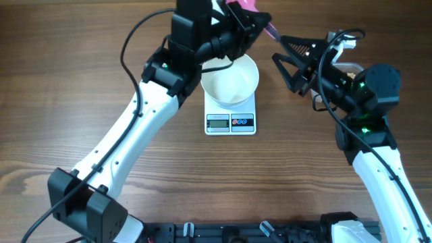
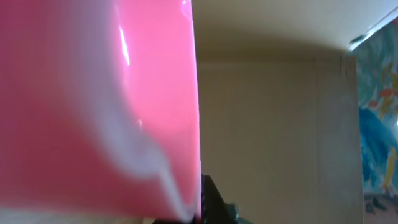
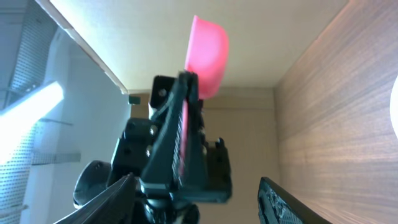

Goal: Scoop item into bowl and weigh 150g on scale
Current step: 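Bring the scoop above the bowl toward the open right gripper, then close the right gripper on the scoop handle beside the left gripper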

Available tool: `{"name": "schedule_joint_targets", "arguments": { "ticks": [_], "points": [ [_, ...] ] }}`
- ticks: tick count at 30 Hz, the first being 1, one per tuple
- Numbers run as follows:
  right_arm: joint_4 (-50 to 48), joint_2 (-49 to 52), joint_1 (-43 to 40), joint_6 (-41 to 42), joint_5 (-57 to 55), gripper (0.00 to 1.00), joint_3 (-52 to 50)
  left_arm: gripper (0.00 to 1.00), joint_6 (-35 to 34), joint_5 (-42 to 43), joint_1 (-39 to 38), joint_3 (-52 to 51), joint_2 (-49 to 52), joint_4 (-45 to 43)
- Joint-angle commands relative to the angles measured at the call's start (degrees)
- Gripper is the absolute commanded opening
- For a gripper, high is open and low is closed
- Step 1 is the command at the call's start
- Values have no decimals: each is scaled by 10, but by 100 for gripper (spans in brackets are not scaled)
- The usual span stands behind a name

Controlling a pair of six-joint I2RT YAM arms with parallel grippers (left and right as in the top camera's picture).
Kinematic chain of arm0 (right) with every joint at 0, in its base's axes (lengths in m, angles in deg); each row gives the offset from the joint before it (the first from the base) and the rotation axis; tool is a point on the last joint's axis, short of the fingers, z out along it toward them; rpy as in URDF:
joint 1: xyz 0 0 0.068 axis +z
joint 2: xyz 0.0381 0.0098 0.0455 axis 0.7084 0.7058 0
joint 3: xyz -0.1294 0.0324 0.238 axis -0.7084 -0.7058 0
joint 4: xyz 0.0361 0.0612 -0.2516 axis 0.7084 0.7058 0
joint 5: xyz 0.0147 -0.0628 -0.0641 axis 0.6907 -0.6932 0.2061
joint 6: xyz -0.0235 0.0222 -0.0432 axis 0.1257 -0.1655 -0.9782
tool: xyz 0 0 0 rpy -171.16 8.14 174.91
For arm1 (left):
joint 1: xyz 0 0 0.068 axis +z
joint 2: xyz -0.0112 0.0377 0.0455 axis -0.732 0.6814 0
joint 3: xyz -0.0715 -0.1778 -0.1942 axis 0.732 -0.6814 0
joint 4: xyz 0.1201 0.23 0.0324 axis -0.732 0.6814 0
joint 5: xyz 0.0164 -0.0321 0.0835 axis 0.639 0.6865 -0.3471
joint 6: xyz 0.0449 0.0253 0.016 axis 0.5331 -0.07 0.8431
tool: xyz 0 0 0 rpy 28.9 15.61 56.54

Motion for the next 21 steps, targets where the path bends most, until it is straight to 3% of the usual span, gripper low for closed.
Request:
{"name": "schedule_joint_targets", "arguments": {
  "ticks": [1,6,14,21],
  "points": [
    [-9,2,-3,10,-14,63,14,4,24,42,-1,6,1,12],
    [-9,2,-3,19,-10,62,14,4,23,43,-1,6,1,23],
    [-9,2,-3,36,-10,41,14,4,23,43,-20,6,1,23],
    [-9,2,-3,40,-10,34,14,4,23,44,-24,6,1,23]
  ]
}}
